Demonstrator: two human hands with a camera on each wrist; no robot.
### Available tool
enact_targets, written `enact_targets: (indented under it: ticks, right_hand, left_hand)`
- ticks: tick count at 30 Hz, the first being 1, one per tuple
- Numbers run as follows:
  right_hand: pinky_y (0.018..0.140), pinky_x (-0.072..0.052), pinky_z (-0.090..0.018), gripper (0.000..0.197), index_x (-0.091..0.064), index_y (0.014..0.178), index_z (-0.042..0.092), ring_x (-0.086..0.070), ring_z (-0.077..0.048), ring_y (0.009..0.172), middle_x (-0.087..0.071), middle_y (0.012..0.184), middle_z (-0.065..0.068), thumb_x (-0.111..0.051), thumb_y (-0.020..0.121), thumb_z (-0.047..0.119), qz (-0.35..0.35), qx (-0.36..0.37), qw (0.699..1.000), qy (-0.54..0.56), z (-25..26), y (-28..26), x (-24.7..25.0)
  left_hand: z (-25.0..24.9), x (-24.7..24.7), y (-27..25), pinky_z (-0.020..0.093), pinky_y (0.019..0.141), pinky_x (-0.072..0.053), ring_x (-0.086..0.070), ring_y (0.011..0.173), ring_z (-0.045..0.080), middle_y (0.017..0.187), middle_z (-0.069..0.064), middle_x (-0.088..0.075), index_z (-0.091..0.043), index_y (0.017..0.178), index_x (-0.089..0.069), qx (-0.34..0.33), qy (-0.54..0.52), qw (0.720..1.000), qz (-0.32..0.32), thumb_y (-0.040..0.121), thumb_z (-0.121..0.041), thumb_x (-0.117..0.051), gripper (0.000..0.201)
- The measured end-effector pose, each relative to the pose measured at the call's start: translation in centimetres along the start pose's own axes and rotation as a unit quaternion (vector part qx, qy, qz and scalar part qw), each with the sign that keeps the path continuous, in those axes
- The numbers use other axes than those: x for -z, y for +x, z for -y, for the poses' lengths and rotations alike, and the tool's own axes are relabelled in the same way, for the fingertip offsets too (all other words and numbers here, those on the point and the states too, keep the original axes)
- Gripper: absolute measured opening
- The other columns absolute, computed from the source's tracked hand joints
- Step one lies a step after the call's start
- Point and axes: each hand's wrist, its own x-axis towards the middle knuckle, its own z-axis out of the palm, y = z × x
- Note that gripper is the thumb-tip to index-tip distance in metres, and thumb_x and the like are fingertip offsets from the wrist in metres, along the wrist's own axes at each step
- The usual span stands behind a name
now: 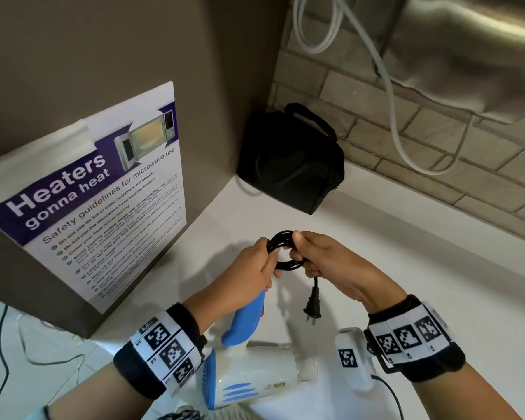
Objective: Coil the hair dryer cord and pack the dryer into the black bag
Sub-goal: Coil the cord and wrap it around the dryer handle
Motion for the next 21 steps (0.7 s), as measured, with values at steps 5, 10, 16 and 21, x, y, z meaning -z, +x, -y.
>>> enact_targets:
  ticks: [5,10,16,21]
  right_hand:
    - [0.055,-0.029,-0.022,0.038,-0.049,0.072,0.017,-0.028,-0.011,0.053,-0.037,0.061,0.007,-0.037,0.1,0.04,-0.028,-0.011,0.995,0.096,-0.36,0.08,-0.3]
    - [0.056,-0.032,-0.023,0.033,-0.051,0.077,0.015,-0.027,-0.012,0.055,-0.041,0.066,0.003,-0.04,0.1,0.035,0.018,-0.028,0.984,0.174,-0.55,0.19,-0.17]
    - [0.068,-0.037,-0.024,0.029,-0.06,0.101,0.014,-0.038,-0.007,0.065,-0.051,0.081,0.007,-0.039,0.1,0.033,0.034,0.029,0.999,-0.013,-0.19,-0.27,0.5]
    - [0.062,-0.032,-0.023,0.028,-0.059,0.091,0.017,-0.033,-0.007,0.056,-0.047,0.07,0.006,-0.037,0.102,0.031,0.003,0.03,0.999,0.033,-0.43,0.29,0.58]
  left_hand:
    - [-0.58,0.27,-0.18,0.018,0.061,-0.045,-0.055,0.063,0.011,0.073,-0.004,-0.058,-0.012,0.093,-0.042,-0.003,-0.039,0.999,0.023,0.102,-0.028,-0.032,0.021]
    - [-0.46,0.76,-0.24,0.019,0.062,-0.046,-0.055,0.063,0.012,0.073,-0.003,-0.059,-0.01,0.096,-0.044,0.005,-0.041,0.999,0.021,0.102,-0.027,-0.032,0.022]
    - [-0.51,0.89,-0.02,0.014,0.056,-0.043,-0.052,0.06,0.013,0.071,0.002,-0.054,-0.009,0.091,-0.041,0.021,-0.036,0.999,0.005,0.102,-0.026,-0.031,0.023]
    - [-0.72,0.97,-0.2,0.021,0.064,-0.046,-0.053,0.062,0.012,0.071,0.001,-0.055,-0.006,0.096,-0.043,0.016,-0.069,0.996,0.049,0.102,-0.024,-0.032,0.021]
